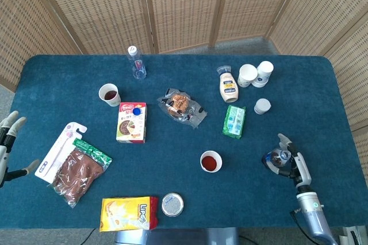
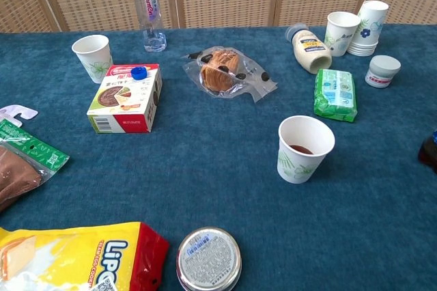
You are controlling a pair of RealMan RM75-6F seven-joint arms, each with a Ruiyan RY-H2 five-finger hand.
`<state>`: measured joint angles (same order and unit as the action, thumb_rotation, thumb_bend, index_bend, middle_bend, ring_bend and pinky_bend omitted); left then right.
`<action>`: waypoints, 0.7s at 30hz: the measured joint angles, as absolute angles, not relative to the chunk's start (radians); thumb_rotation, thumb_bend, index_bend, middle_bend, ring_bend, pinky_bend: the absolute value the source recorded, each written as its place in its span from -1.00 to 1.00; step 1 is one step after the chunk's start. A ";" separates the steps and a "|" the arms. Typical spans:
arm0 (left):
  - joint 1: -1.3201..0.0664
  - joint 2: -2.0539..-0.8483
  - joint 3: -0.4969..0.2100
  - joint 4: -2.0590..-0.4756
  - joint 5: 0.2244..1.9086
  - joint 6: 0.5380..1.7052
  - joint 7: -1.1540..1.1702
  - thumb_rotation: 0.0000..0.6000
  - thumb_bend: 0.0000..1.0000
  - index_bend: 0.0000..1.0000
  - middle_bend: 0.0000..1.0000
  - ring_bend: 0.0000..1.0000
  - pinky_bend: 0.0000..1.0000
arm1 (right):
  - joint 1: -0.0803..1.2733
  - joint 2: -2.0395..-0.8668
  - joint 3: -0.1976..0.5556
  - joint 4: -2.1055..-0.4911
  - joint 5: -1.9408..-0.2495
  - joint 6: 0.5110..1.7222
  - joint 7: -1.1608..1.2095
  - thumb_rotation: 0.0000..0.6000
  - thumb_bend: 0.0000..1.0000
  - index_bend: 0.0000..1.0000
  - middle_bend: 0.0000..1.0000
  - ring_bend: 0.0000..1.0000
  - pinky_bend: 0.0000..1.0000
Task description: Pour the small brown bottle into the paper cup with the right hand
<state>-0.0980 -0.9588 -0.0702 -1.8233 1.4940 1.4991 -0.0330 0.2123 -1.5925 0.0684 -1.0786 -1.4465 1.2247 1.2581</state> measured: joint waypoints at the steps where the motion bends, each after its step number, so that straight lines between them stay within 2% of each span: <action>1: -0.099 -0.959 -0.070 -1.823 1.494 1.498 -0.034 1.00 -0.53 -1.00 -1.00 -1.00 -1.00 | 0.211 -1.600 0.071 -1.073 -1.446 1.230 1.260 1.00 -0.04 -0.48 -0.58 -1.00 -0.47; 6: -0.101 -0.960 -0.071 -1.822 1.492 1.494 -0.034 1.00 -0.53 -1.00 -1.00 -1.00 -1.00 | 0.201 -1.640 0.082 -1.038 -1.441 1.250 1.271 1.00 0.25 -0.32 -0.34 -0.98 -0.26; 10: -0.103 -0.962 -0.070 -1.821 1.491 1.492 -0.032 1.00 -0.53 -1.00 -1.00 -1.00 -1.00 | 0.190 -1.668 0.089 -1.009 -1.438 1.272 1.286 1.00 0.43 -0.21 -0.17 -0.78 0.00; 16: -0.104 -0.964 -0.071 -1.821 1.489 1.490 -0.028 1.00 -0.53 -1.00 -1.00 -1.00 -1.00 | 0.174 -1.697 0.110 -0.995 -1.430 1.319 1.260 1.00 0.69 -0.13 -0.02 -0.55 0.35; 21: -0.103 -0.963 -0.071 -1.823 1.493 1.494 -0.033 1.00 -0.53 -1.00 -1.00 -1.00 -1.00 | 0.166 -1.698 0.126 -1.030 -1.424 1.350 1.170 1.00 0.74 -0.12 0.03 -0.48 0.39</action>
<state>-0.1034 -0.9633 -0.0708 -1.8228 1.4933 1.4939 -0.0329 0.1658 -1.6985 0.1261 -1.0298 -1.4244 1.3502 1.1698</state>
